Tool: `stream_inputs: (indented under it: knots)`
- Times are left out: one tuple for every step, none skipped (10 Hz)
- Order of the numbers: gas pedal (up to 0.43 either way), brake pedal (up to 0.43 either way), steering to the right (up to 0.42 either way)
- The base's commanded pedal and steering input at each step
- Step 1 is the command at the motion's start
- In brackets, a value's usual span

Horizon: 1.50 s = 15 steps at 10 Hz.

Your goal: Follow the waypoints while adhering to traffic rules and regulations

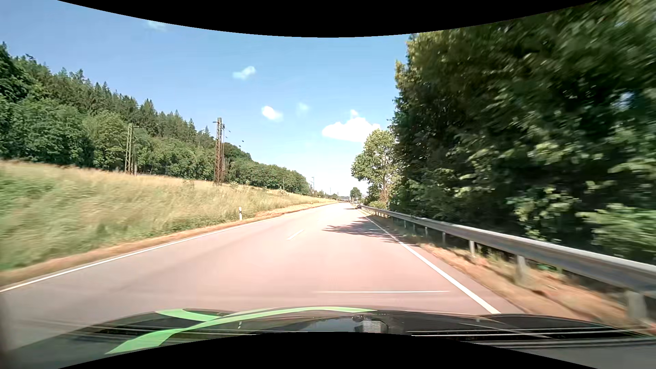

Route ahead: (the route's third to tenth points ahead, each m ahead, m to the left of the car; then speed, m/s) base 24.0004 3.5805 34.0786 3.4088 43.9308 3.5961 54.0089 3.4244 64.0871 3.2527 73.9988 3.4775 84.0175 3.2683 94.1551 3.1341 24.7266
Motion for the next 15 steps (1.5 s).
stream_inputs:
  knots:
    - [0.197, 0.000, -0.003]
    - [0.189, 0.000, -0.003]
    - [0.177, 0.000, -0.003]
    - [0.177, 0.000, -0.003]
    - [0.177, 0.000, -0.003]
    - [0.177, 0.000, -0.003]
    - [0.189, 0.000, -0.002]
    - [0.189, 0.000, -0.001]
    - [0.189, 0.000, -0.001]
    - [0.189, 0.000, -0.001]
    - [0.177, 0.000, -0.001]
    - [0.177, 0.000, -0.001]
    - [0.177, 0.000, -0.001]
    - [0.177, 0.000, -0.001]
    - [0.189, 0.000, -0.001]
